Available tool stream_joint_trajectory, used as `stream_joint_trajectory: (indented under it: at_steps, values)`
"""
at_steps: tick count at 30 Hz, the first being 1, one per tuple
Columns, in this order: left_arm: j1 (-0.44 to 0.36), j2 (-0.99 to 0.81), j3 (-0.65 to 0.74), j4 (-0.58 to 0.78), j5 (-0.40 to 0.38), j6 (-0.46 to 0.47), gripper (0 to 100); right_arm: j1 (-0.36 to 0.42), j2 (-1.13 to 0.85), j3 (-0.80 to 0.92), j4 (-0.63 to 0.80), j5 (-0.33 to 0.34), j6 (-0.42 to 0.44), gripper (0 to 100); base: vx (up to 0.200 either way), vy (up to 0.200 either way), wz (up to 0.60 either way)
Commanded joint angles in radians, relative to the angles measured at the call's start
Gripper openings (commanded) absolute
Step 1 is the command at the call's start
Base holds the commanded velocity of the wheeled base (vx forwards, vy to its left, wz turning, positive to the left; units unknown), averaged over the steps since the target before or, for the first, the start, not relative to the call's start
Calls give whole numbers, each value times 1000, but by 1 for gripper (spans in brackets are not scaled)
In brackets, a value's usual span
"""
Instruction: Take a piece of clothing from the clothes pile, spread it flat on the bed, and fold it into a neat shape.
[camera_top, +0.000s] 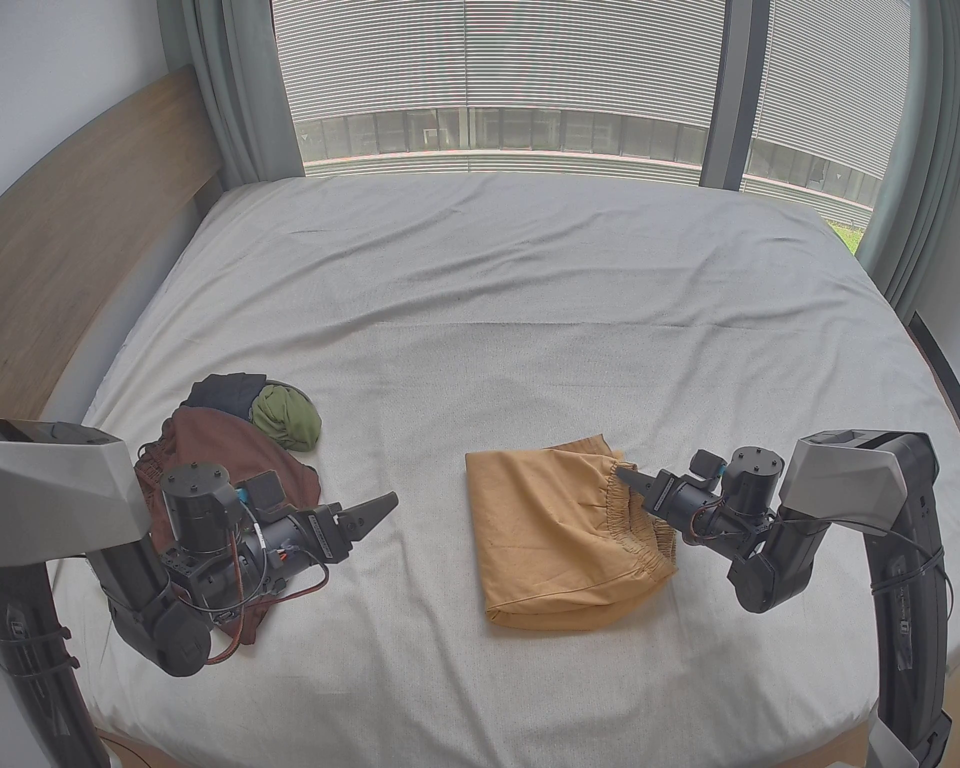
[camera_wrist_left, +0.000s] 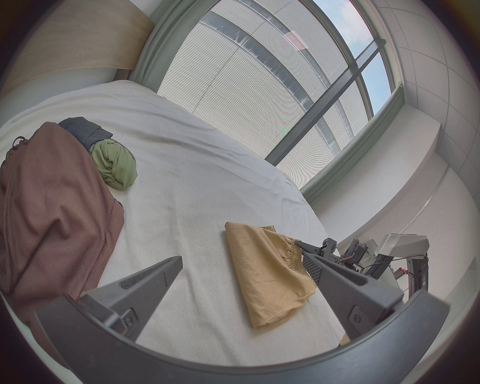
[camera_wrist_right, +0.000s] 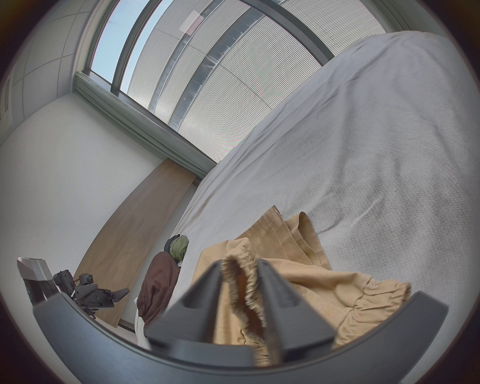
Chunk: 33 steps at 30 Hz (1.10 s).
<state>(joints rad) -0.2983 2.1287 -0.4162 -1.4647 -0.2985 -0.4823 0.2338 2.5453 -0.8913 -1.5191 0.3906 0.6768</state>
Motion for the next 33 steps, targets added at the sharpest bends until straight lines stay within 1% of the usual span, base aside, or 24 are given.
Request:
stream_joint_trajectory:
  at_steps: [1,4,6,7,9,12,18,24,27,30,31,33]
  values:
    - [-8,42,2,-13,1,-2,100,-13,-17,11,1,1,0,0,0,0,0]
    - [-10,50,4,-13,-1,-2,100,-37,-59,26,14,1,0,0,0,0,0]
    - [-12,50,4,-13,-1,-2,100,-39,-60,26,14,1,0,0,0,0,0]
    - [-18,59,5,-14,1,-2,100,-65,-73,29,17,1,0,0,0,0,0]
    - [-19,68,5,-14,1,-1,100,-80,-71,29,19,1,0,0,0,0,0]
    - [-22,83,7,-34,2,1,100,-90,-68,29,37,1,0,0,0,0,0]
    - [-28,117,20,-77,10,2,100,-91,-57,26,47,1,0,0,0,0,0]
    - [-35,120,25,-77,10,2,100,-87,-54,38,47,1,-2,0,0,0,0]
    - [-35,120,27,-77,10,4,100,-87,-53,45,47,1,-10,0,0,0,0]
    - [-35,120,27,-77,10,2,100,-90,-45,43,63,1,-36,0,0,0,0]
    - [-35,120,27,-77,10,2,100,-91,-45,43,63,1,-40,100,0,0,0]
    - [-35,122,27,-77,10,2,100,-102,-50,46,65,1,-43,100,0,0,0]
